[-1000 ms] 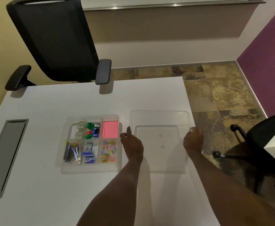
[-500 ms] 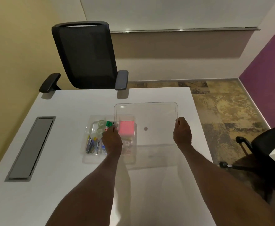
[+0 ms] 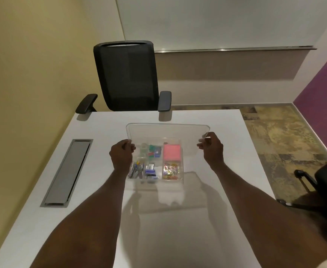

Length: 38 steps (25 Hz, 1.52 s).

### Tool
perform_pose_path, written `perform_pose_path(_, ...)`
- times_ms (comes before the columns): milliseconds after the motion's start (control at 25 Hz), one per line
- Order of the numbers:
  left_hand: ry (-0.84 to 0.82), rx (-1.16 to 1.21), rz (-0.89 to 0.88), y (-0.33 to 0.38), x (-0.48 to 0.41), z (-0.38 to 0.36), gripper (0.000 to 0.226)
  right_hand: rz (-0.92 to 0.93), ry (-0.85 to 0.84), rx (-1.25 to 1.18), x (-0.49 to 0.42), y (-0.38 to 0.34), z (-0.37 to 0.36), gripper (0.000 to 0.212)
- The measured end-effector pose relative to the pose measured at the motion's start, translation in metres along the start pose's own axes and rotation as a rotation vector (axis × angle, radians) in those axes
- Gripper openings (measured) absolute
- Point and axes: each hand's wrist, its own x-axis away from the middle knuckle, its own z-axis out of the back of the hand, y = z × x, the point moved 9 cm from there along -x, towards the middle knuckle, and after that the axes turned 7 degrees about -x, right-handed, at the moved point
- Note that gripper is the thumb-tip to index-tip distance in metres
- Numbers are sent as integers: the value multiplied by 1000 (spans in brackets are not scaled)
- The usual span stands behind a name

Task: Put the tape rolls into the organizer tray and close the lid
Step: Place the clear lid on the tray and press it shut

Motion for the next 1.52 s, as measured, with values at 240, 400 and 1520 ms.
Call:
perform_pose_path(240,-158,447,384,-35,-24,19,15,-169,-39,-246,9,5,-24,22)
perform_pose_path(400,-300,474,426,-49,-27,22,20,-298,32,-365,12,17,-28,32)
perform_pose_path(1520,-76,-278,361,-146,-85,-20,20,-580,95,375,-10,137,-107,14)
